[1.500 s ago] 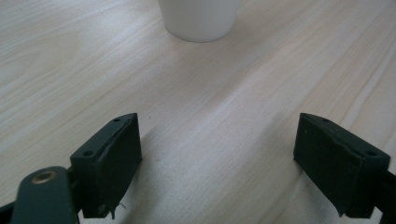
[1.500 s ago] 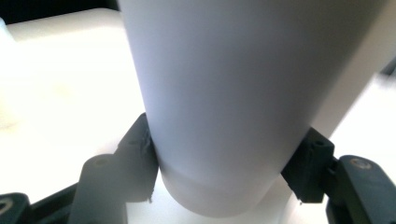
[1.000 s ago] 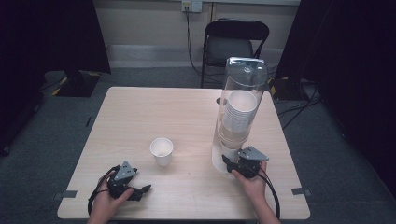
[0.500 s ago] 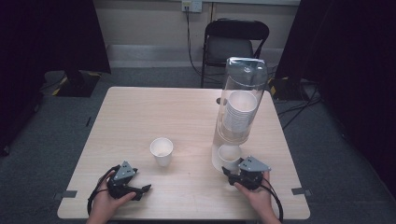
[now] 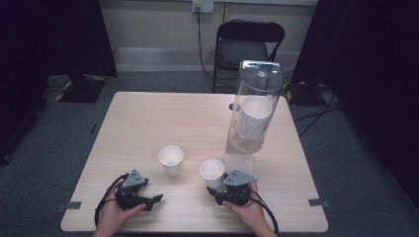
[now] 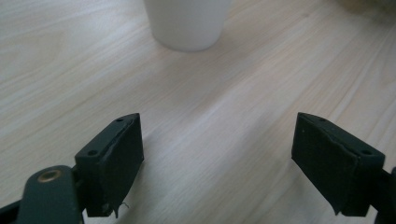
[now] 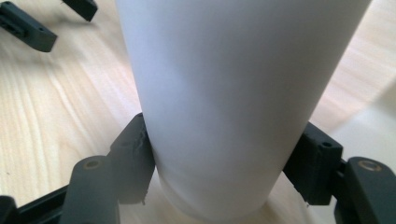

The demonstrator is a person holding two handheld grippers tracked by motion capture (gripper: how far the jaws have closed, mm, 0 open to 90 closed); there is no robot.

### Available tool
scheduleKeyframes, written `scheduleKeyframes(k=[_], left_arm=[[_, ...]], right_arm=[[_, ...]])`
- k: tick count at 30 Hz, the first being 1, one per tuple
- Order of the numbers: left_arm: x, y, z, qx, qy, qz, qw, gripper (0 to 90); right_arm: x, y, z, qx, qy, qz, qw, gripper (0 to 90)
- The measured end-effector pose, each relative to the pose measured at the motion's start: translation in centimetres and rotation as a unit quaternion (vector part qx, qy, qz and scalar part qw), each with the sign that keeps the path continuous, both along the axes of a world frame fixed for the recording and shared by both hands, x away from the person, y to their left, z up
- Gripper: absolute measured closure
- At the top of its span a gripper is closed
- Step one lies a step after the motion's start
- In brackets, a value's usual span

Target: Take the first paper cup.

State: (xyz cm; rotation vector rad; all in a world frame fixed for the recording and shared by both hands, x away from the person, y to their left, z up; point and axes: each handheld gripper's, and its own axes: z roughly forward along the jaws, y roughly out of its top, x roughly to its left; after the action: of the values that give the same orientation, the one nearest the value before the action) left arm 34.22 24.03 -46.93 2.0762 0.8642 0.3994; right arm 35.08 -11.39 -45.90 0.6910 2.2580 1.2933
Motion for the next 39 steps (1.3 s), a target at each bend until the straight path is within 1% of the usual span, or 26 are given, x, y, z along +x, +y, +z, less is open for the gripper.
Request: scheduleKeyframes(k=[1, 2, 5, 7, 8, 9, 10, 11, 12, 13, 14, 16, 17, 19, 20, 22, 24, 27, 29, 33, 36, 38, 39], left_arm=[[0.0, 0.1, -0.1, -0.001, 0.004, 0.002, 1.0000, 16.5], [0.0, 0.3, -0.1, 0.005, 0.004, 0.002, 1.0000, 16.5], [0.0, 0.6, -0.1, 0.007, 0.006, -0.002, 1.0000, 16.3], [-0.1, 0.7, -0.1, 0.010, 0.003, -0.001, 0.9999, 16.2], [-0.1, 0.8, -0.1, 0.017, 0.001, -0.003, 0.9999, 16.2], [-0.1, 0.9, -0.2, 0.024, -0.004, -0.007, 0.9997, 16.1], [-0.2, 0.9, -0.2, 0.023, -0.008, -0.007, 0.9997, 16.0], [-0.1, 1.0, -0.2, 0.031, -0.014, -0.015, 0.9993, 15.9], [-0.1, 1.1, -0.2, 0.035, -0.017, -0.017, 0.9991, 15.7], [-0.2, 1.0, -0.3, 0.035, -0.019, -0.016, 0.9991, 15.7], [-0.3, 1.0, -0.3, 0.030, -0.014, -0.014, 0.9993, 15.7], [-0.3, 0.9, -0.4, 0.032, -0.020, -0.016, 0.9992, 15.6], [-0.4, 1.0, -0.4, 0.035, -0.021, -0.018, 0.9990, 15.6], [-0.4, 1.0, -0.5, 0.030, -0.024, -0.019, 0.9991, 15.5], [-0.4, 1.1, -0.5, 0.027, -0.023, -0.015, 0.9993, 15.5], [-0.4, 1.1, -0.5, 0.028, -0.024, -0.014, 0.9992, 15.5], [-0.4, 1.1, -0.6, 0.027, -0.024, -0.013, 0.9992, 15.5], [-0.4, 1.1, -0.6, 0.028, -0.025, -0.012, 0.9992, 15.5], [-0.4, 1.1, -0.6, 0.028, -0.025, -0.012, 0.9992, 15.5], [-0.4, 1.1, -0.6, 0.028, -0.024, -0.012, 0.9992, 15.5], [-0.4, 1.1, -0.6, 0.028, -0.024, -0.012, 0.9992, 15.5], [-0.4, 1.1, -0.5, 0.030, -0.024, -0.014, 0.9992, 15.5], [-0.4, 1.1, -0.5, 0.031, -0.024, -0.015, 0.9991, 15.5]], right_arm=[[0.0, 0.4, 0.0, -0.002, 0.002, 0.006, 1.0000, 33.2], [0.0, 0.4, 0.0, -0.002, 0.002, 0.006, 1.0000, 33.2], [0.2, 1.4, -0.2, -0.006, 0.011, 0.014, 0.9998, 33.1], [0.4, 1.9, -0.3, -0.010, 0.018, 0.015, 0.9997, 33.0], [0.4, 2.1, -0.3, -0.014, 0.016, 0.015, 0.9997, 32.9], [0.5, 2.4, -0.3, -0.011, 0.016, 0.018, 0.9996, 32.9], [0.5, 2.6, -0.3, -0.011, 0.020, 0.020, 0.9995, 32.9], [0.6, 2.9, -0.3, -0.017, 0.020, 0.020, 0.9995, 32.8], [0.7, 3.3, -0.4, -0.029, 0.028, 0.021, 0.9990, 32.8], [0.7, 3.3, -0.4, -0.029, 0.028, 0.021, 0.9990, 32.8], [0.8, 3.6, -0.4, -0.035, 0.030, 0.021, 0.9987, 32.7], [0.9, 3.8, -0.4, -0.027, 0.032, 0.025, 0.9988, 32.7], [1.1, 4.0, -0.4, -0.029, 0.038, 0.026, 0.9986, 32.6], [1.2, 4.2, -0.4, -0.030, 0.039, 0.025, 0.9985, 32.6], [1.3, 4.3, -0.4, -0.031, 0.042, 0.023, 0.9984, 32.5], [1.4, 4.5, -0.4, -0.031, 0.047, 0.023, 0.9981, 32.4], [1.5, 4.7, -0.5, -0.040, 0.052, 0.023, 0.9976, 32.2], [1.5, 4.9, -0.5, -0.049, 0.051, 0.018, 0.9973, 31.9], [1.5, 4.9, -0.5, -0.048, 0.047, 0.018, 0.9976, 31.8], [1.5, 5.0, -0.5, -0.052, 0.045, 0.017, 0.9975, 30.3], [1.4, 4.9, -0.5, -0.056, 0.045, 0.011, 0.9973, 24.5], [1.4, 4.7, -0.5, -0.057, 0.035, 0.002, 0.9978, 19.6], [1.3, 4.6, -0.4, -0.057, 0.035, 0.003, 0.9978, 18.2]])
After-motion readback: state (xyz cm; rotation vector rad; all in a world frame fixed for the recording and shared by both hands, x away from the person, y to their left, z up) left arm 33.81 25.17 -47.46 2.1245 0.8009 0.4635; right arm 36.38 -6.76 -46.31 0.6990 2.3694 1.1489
